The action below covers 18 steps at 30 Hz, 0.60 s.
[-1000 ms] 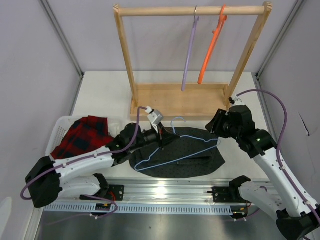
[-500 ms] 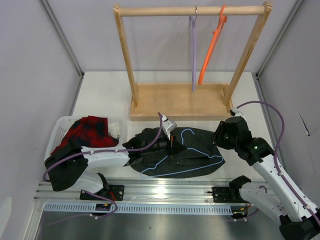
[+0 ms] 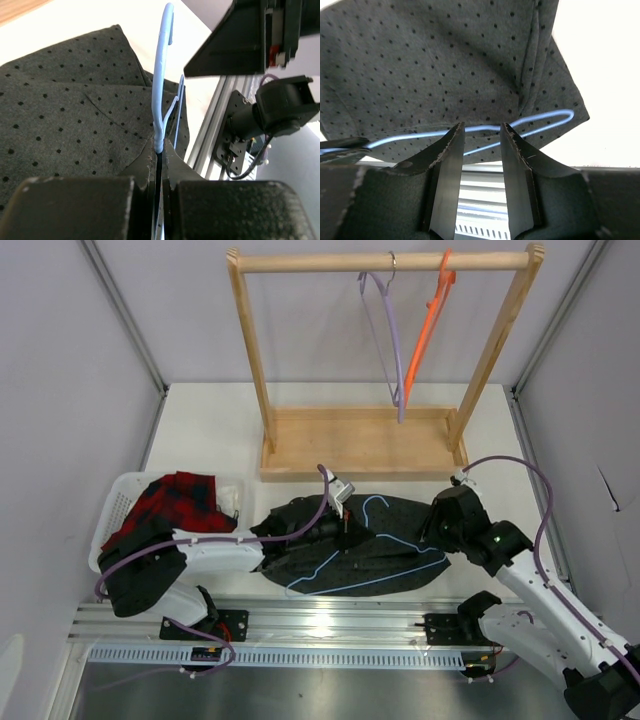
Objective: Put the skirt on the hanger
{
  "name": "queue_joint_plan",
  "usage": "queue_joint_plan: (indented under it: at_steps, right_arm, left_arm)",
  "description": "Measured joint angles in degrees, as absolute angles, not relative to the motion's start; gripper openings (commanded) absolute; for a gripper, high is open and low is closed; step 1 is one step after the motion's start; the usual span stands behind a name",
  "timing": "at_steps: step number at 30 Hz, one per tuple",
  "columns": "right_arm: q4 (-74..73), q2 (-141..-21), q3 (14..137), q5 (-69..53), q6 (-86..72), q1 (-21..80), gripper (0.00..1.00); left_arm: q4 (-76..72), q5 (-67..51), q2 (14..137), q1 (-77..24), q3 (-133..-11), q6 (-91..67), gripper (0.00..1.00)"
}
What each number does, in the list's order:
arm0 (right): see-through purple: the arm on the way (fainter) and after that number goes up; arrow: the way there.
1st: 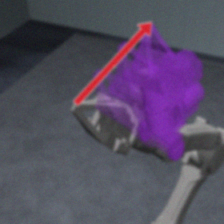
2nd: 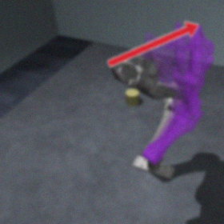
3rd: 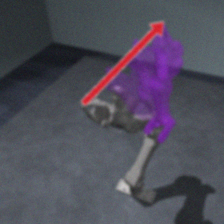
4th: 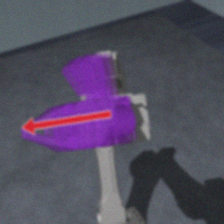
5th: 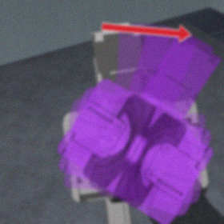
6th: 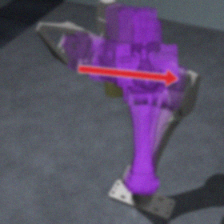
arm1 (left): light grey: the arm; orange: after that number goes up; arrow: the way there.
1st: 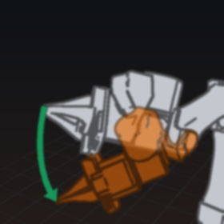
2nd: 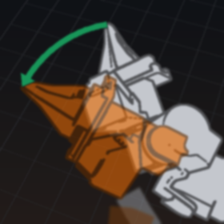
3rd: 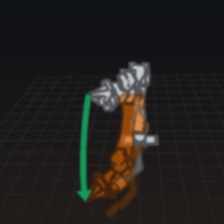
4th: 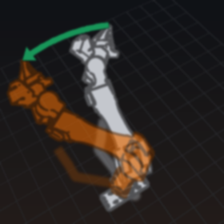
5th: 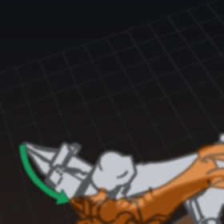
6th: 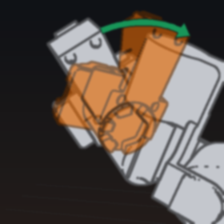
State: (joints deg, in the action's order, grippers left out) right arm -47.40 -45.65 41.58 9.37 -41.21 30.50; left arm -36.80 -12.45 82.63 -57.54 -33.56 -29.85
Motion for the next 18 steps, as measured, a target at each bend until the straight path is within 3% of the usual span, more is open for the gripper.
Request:
queue_joint_plan:
  at_steps: [18]
  right_arm:
    - [-45.41, -47.24, 37.01, 11.7, -45.82, 34.65, 0.43]
  left_arm:
    - [-36.12, -8.51, 85.93, -57.54, -36.12, -30.17, 0.0]
